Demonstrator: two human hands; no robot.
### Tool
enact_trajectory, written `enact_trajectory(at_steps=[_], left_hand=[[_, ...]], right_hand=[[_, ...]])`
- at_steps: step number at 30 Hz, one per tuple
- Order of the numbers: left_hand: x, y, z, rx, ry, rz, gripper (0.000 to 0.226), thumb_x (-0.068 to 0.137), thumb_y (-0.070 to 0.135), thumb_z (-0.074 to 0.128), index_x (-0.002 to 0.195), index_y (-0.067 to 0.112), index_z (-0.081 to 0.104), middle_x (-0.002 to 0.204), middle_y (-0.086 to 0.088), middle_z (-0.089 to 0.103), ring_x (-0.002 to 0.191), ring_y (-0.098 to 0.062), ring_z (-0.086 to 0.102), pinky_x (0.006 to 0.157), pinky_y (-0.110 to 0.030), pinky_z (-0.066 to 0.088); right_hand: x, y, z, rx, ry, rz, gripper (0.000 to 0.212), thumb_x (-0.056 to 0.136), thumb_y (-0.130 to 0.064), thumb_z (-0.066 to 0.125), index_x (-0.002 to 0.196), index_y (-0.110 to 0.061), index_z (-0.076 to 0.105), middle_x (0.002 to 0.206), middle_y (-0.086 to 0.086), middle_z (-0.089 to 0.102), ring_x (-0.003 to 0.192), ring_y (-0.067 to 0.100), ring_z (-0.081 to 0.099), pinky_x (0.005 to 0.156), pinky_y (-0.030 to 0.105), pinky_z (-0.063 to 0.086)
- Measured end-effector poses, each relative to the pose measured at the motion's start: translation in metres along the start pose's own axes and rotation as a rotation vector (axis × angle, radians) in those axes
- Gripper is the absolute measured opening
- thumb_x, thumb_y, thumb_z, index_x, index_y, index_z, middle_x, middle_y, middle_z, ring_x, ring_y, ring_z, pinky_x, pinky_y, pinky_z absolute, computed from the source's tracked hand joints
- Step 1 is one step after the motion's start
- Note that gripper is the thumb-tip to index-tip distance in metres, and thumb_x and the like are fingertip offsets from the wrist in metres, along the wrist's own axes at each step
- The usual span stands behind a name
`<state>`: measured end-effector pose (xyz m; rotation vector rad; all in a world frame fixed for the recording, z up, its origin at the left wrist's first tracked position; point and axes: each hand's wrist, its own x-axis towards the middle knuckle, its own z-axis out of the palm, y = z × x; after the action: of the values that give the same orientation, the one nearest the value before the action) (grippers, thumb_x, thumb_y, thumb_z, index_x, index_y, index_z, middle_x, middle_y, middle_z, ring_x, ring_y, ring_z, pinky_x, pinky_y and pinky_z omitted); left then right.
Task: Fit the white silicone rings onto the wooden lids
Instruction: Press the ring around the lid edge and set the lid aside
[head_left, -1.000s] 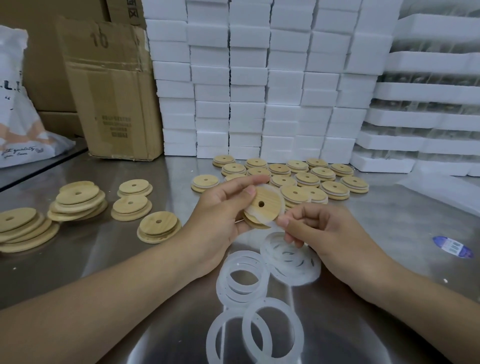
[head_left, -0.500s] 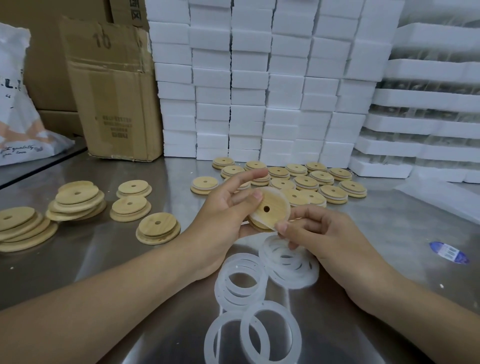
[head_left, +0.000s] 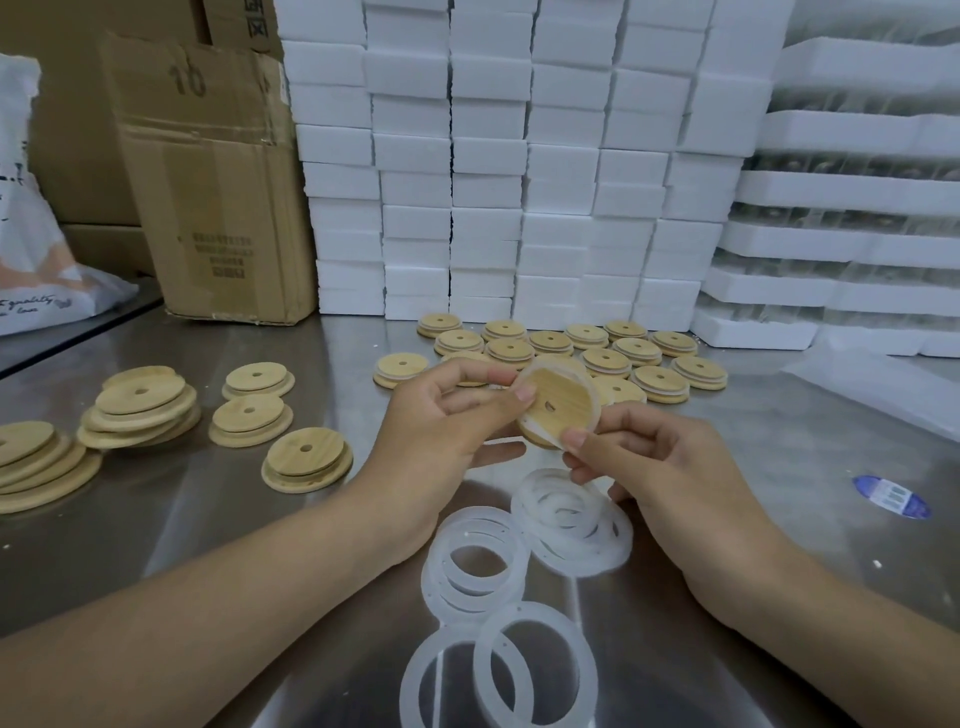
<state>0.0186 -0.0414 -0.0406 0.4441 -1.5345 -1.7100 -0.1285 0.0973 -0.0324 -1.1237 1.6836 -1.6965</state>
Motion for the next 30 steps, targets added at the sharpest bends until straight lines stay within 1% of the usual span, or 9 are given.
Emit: enact_trajectory(at_steps=[5, 10, 15, 17, 19, 22, 24, 26, 30], left_hand=[[0.0001, 0.0014, -0.0018, -0.033, 0.046, -0.021, 0.026, 0.084, 0.020, 0.086, 0.105, 0.005, 0.079, 0.103, -0.015, 0.083, 0.100, -0.028, 0.081, 0.077, -0.036, 0.067], [0.0025, 0.0031, -0.0033, -0.086, 0.024, -0.096, 0.041, 0.079, 0.029, 0.085, 0.112, 0.004, 0.081, 0.111, -0.014, 0.082, 0.107, -0.028, 0.079, 0.077, -0.032, 0.065], [0.0064, 0.0055, -0.0085, -0.127, -0.067, -0.201, 0.040, 0.084, 0.028, 0.081, 0.117, 0.006, 0.080, 0.123, -0.009, 0.080, 0.119, -0.020, 0.075, 0.083, -0.024, 0.062], [0.0068, 0.0061, -0.0098, -0.100, -0.108, -0.207, 0.036, 0.093, 0.028, 0.076, 0.120, 0.006, 0.078, 0.125, -0.007, 0.079, 0.118, -0.016, 0.074, 0.083, -0.023, 0.061], [0.0066, 0.0054, -0.0093, -0.070, -0.115, -0.190, 0.025, 0.100, 0.025, 0.071, 0.116, 0.007, 0.079, 0.125, -0.009, 0.079, 0.115, -0.016, 0.075, 0.084, -0.025, 0.062], [0.0065, 0.0027, -0.0077, -0.036, -0.087, -0.152, 0.017, 0.104, 0.019, 0.067, 0.108, 0.006, 0.077, 0.124, -0.018, 0.077, 0.116, -0.024, 0.075, 0.087, -0.032, 0.064], [0.0072, 0.0018, -0.0067, -0.002, -0.095, -0.127, 0.015, 0.104, 0.017, 0.067, 0.106, 0.005, 0.076, 0.120, -0.019, 0.078, 0.112, -0.024, 0.076, 0.087, -0.035, 0.065], [0.0072, 0.0020, -0.0054, 0.026, -0.111, -0.103, 0.014, 0.104, 0.016, 0.068, 0.099, 0.010, 0.079, 0.109, -0.015, 0.081, 0.103, -0.018, 0.077, 0.084, -0.033, 0.065], [0.0067, 0.0027, -0.0075, 0.025, -0.122, -0.109, 0.016, 0.104, 0.018, 0.068, 0.105, 0.006, 0.078, 0.112, -0.014, 0.081, 0.109, -0.021, 0.078, 0.083, -0.030, 0.064]], right_hand=[[-0.0006, -0.0004, 0.0003, -0.013, 0.026, -0.011, 0.013, 0.089, -0.019, 0.081, 0.087, -0.007, 0.075, 0.079, 0.013, 0.079, 0.072, 0.015, 0.074, 0.062, 0.010, 0.048], [0.0001, 0.0002, 0.0006, -0.040, 0.022, -0.036, 0.014, 0.090, -0.017, 0.080, 0.085, -0.007, 0.073, 0.078, 0.013, 0.078, 0.071, 0.014, 0.073, 0.062, 0.010, 0.048], [0.0003, 0.0022, -0.0011, -0.059, 0.021, -0.057, 0.017, 0.091, -0.018, 0.080, 0.087, -0.004, 0.072, 0.075, 0.011, 0.076, 0.069, 0.010, 0.070, 0.063, 0.011, 0.047], [0.0010, 0.0025, -0.0011, -0.058, 0.017, -0.059, 0.017, 0.091, -0.019, 0.080, 0.087, -0.005, 0.072, 0.074, 0.010, 0.074, 0.070, 0.011, 0.069, 0.065, 0.015, 0.047], [0.0013, 0.0031, -0.0015, -0.059, 0.018, -0.047, 0.016, 0.091, -0.021, 0.079, 0.086, -0.007, 0.073, 0.075, 0.009, 0.074, 0.071, 0.012, 0.068, 0.069, 0.024, 0.047], [0.0004, 0.0035, -0.0039, -0.036, 0.038, -0.024, 0.018, 0.092, -0.024, 0.078, 0.081, -0.011, 0.072, 0.073, 0.003, 0.073, 0.069, 0.009, 0.066, 0.071, 0.033, 0.043], [-0.0001, 0.0032, -0.0047, -0.006, 0.055, -0.010, 0.019, 0.092, -0.026, 0.077, 0.076, -0.016, 0.073, 0.072, 0.001, 0.072, 0.067, 0.007, 0.064, 0.072, 0.035, 0.040], [0.0004, 0.0040, -0.0052, 0.007, 0.063, -0.005, 0.018, 0.093, -0.026, 0.077, 0.077, -0.018, 0.073, 0.073, 0.001, 0.071, 0.066, 0.007, 0.063, 0.073, 0.035, 0.040], [0.0011, 0.0055, -0.0041, -0.011, 0.062, -0.023, 0.013, 0.092, -0.025, 0.077, 0.083, -0.017, 0.075, 0.074, 0.005, 0.073, 0.070, 0.007, 0.067, 0.072, 0.034, 0.043]])
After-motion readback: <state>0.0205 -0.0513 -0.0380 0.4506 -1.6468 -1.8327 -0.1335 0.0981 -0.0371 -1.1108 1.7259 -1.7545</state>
